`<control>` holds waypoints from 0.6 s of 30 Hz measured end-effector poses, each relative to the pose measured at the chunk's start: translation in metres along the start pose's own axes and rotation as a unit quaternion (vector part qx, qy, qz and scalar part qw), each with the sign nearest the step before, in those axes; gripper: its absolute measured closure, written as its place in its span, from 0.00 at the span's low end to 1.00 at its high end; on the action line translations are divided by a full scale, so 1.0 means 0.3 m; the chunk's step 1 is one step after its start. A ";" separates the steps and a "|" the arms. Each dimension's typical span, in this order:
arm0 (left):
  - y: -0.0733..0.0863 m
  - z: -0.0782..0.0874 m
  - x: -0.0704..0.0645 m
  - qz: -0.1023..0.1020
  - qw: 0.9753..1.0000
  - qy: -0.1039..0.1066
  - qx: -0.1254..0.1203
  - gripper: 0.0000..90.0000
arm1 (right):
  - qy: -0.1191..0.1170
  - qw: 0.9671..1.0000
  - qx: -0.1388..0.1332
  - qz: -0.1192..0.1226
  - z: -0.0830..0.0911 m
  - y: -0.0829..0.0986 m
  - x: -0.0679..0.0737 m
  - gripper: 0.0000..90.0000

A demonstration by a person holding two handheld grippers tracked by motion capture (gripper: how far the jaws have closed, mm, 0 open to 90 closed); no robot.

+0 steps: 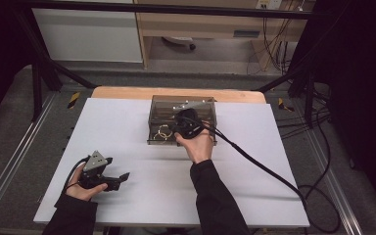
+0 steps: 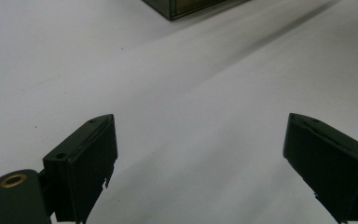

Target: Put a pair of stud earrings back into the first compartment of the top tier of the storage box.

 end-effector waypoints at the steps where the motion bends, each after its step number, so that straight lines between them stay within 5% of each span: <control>1: 0.000 0.000 0.000 0.000 1.000 0.000 0.000 0.11 | -0.001 1.000 -0.002 0.001 -0.004 -0.001 0.000 0.97; 18: -0.001 0.001 0.000 0.000 1.000 0.000 -0.001 0.11 | 0.006 1.000 0.002 -0.001 -0.078 0.004 -0.015 0.97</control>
Point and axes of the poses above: each handheld gripper's, and its own axes: z roughly backward along the jaws, y roughly out of its underside, x roughly to its left, the point moved 4 cm from there along -z, roughly forward along the jaws, and after that the axes turned 12 degrees about -y, right-handed, at the moved point
